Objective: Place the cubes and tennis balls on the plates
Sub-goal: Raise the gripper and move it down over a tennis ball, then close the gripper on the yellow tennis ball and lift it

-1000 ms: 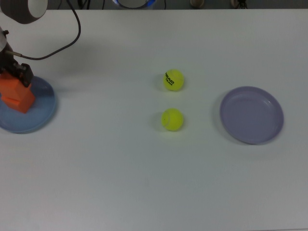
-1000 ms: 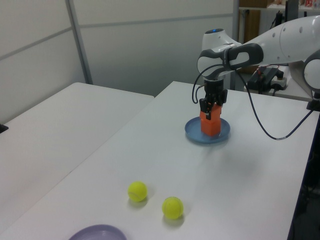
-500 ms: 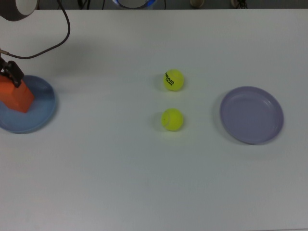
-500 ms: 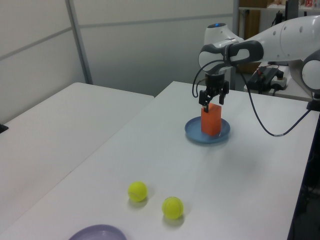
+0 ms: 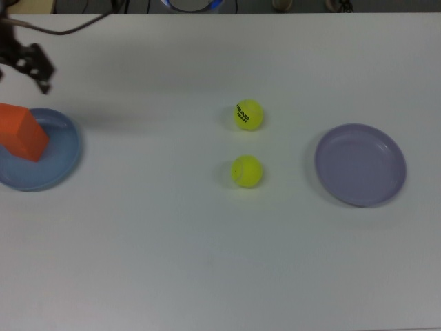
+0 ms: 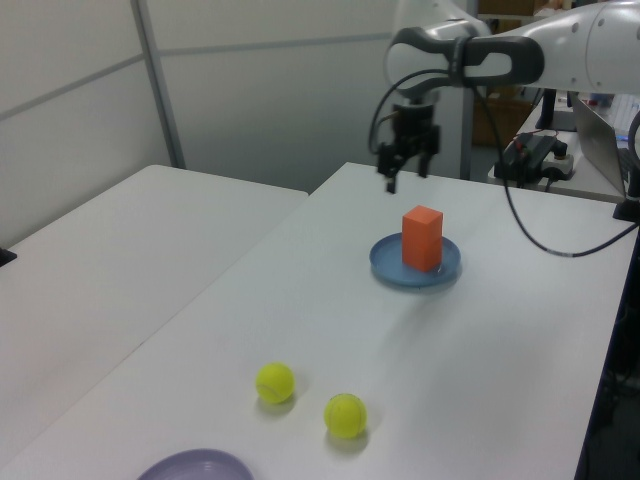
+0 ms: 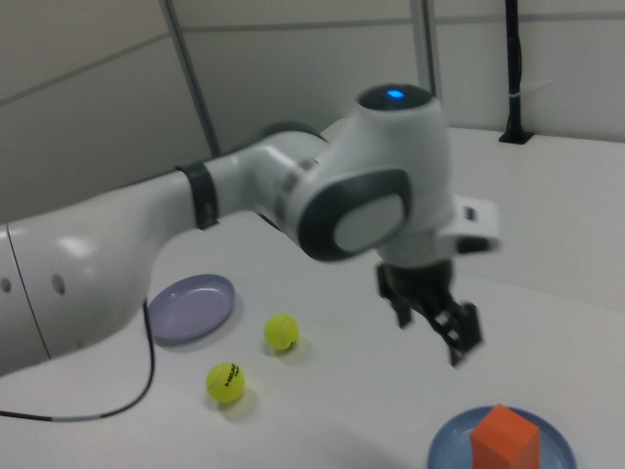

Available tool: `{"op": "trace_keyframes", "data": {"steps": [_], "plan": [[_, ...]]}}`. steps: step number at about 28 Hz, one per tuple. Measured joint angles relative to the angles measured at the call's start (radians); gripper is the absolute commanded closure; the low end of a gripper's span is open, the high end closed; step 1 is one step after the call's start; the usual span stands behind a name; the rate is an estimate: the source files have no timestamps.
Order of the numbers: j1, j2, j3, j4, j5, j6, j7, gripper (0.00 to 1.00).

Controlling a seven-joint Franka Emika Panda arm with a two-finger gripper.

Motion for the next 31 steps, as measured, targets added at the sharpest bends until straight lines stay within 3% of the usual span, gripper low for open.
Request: {"op": "trace_keyframes", "data": {"steps": [7, 11, 16, 18, 24, 31], "plan": [[0.222, 0.040, 0.022, -0.023, 0.043, 0.006, 0.046, 0.00], [0.353, 0.077, 0.024, -0.039, 0.045, 0.051, 0.114, 0.00], [0.470, 0.099, 0.023, -0.091, 0.045, 0.139, 0.182, 0.00], [0.502, 0.108, 0.023, -0.111, 0.035, 0.172, 0.212, 0.00], [0.561, 0.172, 0.022, -0.138, -0.068, 0.261, 0.343, 0.00], [0.558, 0.221, 0.011, -0.138, -0.093, 0.310, 0.370, 0.00]]}}
